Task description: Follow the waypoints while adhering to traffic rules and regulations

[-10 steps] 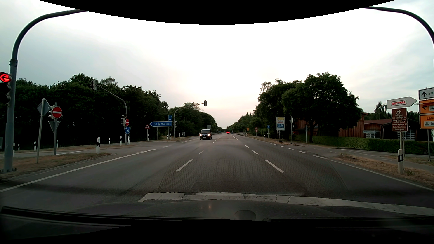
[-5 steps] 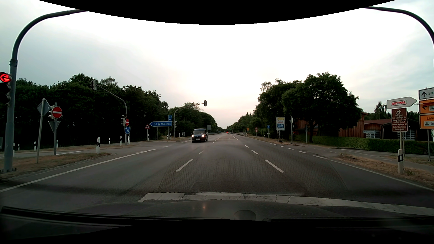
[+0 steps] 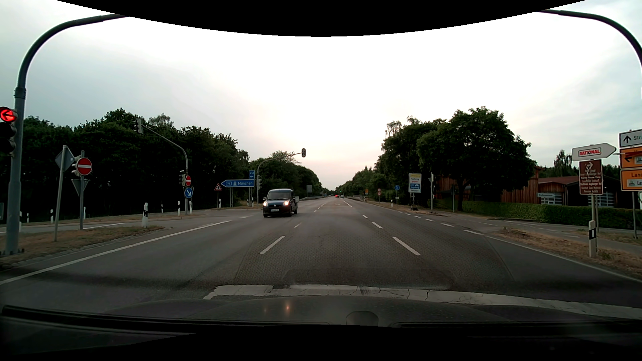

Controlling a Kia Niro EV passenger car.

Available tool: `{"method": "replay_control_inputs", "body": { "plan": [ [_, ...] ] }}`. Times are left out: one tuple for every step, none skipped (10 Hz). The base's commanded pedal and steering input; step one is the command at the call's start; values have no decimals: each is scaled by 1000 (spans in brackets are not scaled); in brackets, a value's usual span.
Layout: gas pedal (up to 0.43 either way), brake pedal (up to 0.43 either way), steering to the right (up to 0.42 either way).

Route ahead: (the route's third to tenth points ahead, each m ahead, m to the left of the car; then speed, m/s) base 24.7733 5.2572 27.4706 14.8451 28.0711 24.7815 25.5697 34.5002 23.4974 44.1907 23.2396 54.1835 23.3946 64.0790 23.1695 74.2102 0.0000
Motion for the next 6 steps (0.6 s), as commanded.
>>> {"method": "replay_control_inputs", "body": {
  "plan": [
    [0, 232, -1],
    [0, 232, -1],
    [0, 232, -1],
    [0, 232, -1],
    [0, 232, -1],
    [0, 232, -1]
  ]
}}
